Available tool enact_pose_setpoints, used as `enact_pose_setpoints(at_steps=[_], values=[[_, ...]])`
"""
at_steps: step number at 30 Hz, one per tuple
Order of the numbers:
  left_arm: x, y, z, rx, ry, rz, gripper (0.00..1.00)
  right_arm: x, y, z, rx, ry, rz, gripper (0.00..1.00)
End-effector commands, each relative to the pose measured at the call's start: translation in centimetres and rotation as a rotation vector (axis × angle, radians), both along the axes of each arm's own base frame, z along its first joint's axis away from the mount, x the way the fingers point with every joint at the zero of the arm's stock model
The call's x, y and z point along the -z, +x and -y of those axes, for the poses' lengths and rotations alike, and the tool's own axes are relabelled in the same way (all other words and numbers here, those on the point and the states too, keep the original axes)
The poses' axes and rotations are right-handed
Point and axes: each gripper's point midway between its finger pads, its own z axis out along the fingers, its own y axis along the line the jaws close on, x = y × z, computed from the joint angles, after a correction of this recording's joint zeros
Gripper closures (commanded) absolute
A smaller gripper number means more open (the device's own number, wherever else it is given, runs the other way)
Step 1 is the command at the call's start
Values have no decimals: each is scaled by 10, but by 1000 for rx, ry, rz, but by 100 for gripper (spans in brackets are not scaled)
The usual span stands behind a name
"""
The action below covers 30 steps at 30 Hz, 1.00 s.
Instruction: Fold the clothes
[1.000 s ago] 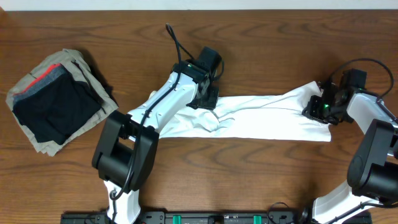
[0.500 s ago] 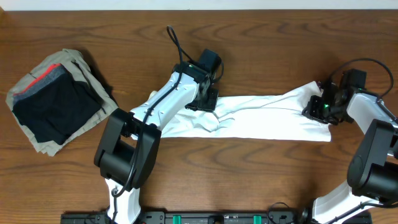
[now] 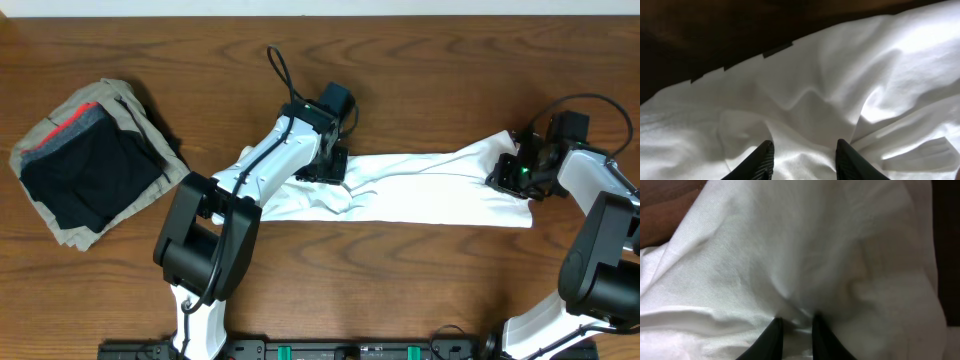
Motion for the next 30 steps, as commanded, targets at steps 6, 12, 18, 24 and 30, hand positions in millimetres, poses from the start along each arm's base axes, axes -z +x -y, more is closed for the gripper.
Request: enact_pose_setpoints(at_steps=[6, 12, 18, 24, 30], values=[[13, -9, -7, -51, 46, -48, 59, 15, -18, 2, 16, -31, -80, 80], [17, -14, -7, -43, 54, -60, 87, 15, -18, 2, 16, -32, -79, 80], [5, -7, -18, -63, 65, -32, 94, 15, -18, 2, 16, -32, -80, 80], [-38, 6, -69, -170, 146, 58, 94, 15, -18, 2, 16, -32, -80, 80], [-57, -18, -117, -405, 200, -46, 94, 16, -18, 3, 16, -33, -80, 80]])
